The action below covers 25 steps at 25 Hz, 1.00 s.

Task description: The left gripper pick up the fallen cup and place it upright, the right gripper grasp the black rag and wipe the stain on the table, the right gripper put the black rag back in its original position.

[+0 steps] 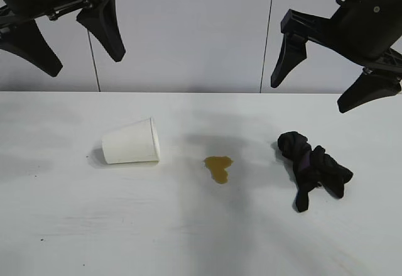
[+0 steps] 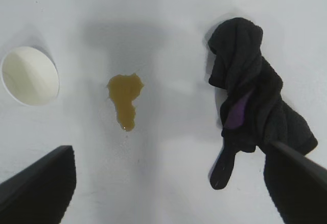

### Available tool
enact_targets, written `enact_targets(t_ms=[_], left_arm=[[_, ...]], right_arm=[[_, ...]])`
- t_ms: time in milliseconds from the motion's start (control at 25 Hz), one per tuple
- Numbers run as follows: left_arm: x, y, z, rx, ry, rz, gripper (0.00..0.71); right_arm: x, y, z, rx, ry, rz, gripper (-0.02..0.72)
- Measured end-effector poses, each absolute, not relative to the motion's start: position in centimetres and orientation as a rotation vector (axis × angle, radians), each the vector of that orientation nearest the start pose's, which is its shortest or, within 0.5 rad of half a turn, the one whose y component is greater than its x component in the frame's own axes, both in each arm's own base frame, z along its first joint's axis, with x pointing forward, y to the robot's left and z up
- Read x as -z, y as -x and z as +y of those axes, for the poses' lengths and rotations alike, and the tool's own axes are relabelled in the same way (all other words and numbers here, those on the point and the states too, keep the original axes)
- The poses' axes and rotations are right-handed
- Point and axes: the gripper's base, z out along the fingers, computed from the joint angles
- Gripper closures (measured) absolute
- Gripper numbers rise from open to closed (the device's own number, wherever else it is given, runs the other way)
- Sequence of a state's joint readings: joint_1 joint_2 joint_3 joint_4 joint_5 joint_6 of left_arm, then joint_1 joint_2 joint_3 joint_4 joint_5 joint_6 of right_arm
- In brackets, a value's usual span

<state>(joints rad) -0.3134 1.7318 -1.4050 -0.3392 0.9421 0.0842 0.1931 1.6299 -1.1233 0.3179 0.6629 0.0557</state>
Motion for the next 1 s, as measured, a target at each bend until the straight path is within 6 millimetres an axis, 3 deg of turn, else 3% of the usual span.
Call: enact_targets(t_ms=[720,800,880,1000], left_arm=[[-28.7,-35.8,-13.8,0.468,-0.315,2.555,0.016],[-29.2,-35.6,-13.8,0.439,-0.428,2.556,0.016],[-29.5,-35.1,-14.2,0.396,-0.649,2.541,0.016],[-29.5,-34.3,-15.5,0.298,-1.124,2.375,0.016]], right_arm=[[-24.3,-32.7,8.2,-0.424,-0.087,2.659,0.009],[-24.3,-32.7,8.2,-0.424,-0.087,2.659,0.009],[-24.3,-32.7,8.2,-0.423,-0.086,2.659,0.009],[-24.3,-32.7,8.2,-0.42,-0.072,2.659,0.009]])
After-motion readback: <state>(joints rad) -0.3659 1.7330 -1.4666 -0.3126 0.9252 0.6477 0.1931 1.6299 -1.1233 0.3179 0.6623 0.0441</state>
